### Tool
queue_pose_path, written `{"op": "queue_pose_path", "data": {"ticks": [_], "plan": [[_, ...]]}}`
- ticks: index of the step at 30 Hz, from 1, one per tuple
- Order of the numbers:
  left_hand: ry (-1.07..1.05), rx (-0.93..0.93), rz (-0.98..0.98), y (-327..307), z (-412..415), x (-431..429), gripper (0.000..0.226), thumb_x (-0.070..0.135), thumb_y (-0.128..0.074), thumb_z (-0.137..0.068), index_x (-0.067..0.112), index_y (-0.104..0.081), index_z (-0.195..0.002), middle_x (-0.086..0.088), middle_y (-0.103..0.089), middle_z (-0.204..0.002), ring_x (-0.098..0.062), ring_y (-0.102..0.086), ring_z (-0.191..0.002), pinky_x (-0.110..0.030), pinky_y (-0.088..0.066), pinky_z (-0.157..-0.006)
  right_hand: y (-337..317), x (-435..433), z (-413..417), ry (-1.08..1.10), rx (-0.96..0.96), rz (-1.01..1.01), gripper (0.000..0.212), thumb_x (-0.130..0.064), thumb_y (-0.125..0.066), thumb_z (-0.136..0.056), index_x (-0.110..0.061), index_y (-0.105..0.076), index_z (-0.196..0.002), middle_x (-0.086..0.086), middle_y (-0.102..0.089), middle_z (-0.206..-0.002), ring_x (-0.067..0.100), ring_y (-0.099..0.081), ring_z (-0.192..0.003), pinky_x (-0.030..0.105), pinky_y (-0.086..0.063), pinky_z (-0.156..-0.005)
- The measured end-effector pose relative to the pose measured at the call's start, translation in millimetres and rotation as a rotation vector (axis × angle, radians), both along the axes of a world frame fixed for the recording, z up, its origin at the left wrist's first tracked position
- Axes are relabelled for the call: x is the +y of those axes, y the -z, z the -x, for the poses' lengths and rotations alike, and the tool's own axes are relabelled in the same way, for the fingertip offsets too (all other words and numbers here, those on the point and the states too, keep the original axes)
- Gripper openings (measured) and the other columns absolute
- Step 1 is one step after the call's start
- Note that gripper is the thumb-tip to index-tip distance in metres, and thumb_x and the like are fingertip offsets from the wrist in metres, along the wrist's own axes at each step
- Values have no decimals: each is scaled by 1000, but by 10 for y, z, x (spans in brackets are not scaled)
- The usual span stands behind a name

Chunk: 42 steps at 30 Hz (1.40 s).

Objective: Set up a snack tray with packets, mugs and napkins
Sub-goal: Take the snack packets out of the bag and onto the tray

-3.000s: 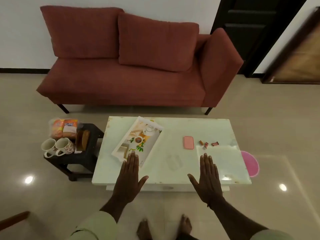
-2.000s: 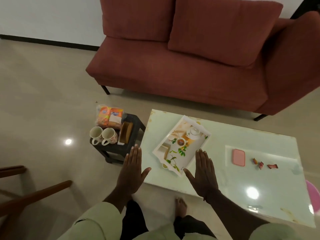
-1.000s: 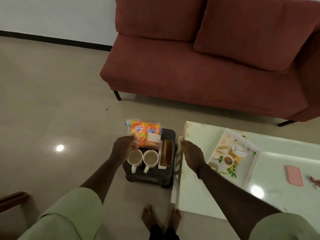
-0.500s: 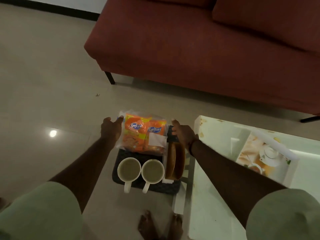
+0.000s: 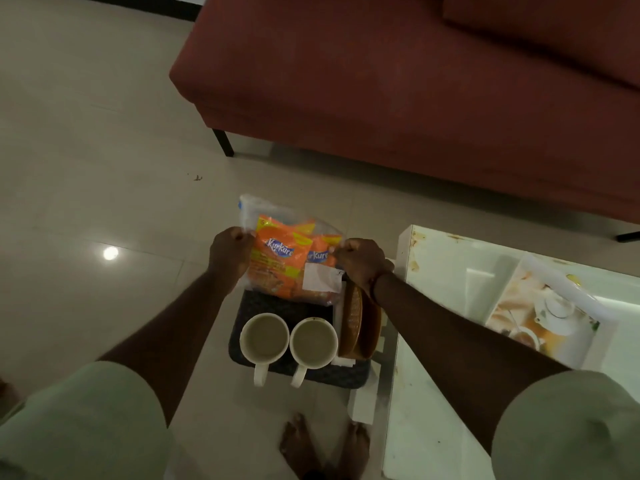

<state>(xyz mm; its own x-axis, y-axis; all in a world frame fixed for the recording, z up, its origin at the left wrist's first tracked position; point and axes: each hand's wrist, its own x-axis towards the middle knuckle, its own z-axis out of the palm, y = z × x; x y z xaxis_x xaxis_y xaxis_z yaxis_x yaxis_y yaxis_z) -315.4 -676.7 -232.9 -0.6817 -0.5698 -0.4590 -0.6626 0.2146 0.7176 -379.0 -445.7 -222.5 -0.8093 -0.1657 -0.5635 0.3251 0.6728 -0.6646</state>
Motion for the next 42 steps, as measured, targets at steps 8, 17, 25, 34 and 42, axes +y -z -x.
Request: {"op": "queue_pose_path", "data": {"ticks": [8,17,25,34,42], "plan": [[46,276,131,-897,-161,107,26,29,-53,-96,6,-64,-89,-8,-68,-85,-18,-63,-74,-35,-51,-68,-747,141,-195,110,150,178,20,-38,-63,-93,-21,-71,-100,1,-74,-101,19,-70,-95,42,-60,-85],[196,411,-4,-2397,-924,724,12,27,-70,-89,18,-63,-95,-1,-70,-87,-7,-66,-75,-20,-54,-59,-2278,883,-1062,238,393,297,21,-24,-69,-90,-38,-68,-74,-30,-69,-73,-9,-63,-73,3,-44,-59],[224,497,-307,-3183,-1584,1793,34,33,-75,-74,28,-68,-107,14,-76,-97,-6,-71,-87,-17,-55,-69,-3069,1967,-1950,378,516,265,19,-28,-72,-88,-45,-72,-79,-27,-73,-83,-6,-66,-76,4,-44,-64],[277,462,-544,-3589,-1813,3141,32,44,-59,-77,21,-66,-98,9,-77,-85,-5,-73,-78,-17,-56,-62,-3337,3405,-2577,492,502,235,19,-14,-75,-83,-31,-76,-77,-17,-76,-80,-3,-68,-80,3,-45,-70],[235,484,-643,-3785,-1893,4296,30,29,-59,-84,13,-71,-106,-9,-77,-99,-20,-74,-90,-24,-58,-68,-3346,4569,-2779,368,440,236,16,-19,-79,-81,-35,-76,-79,-17,-76,-82,-2,-69,-83,14,-49,-77]]}}
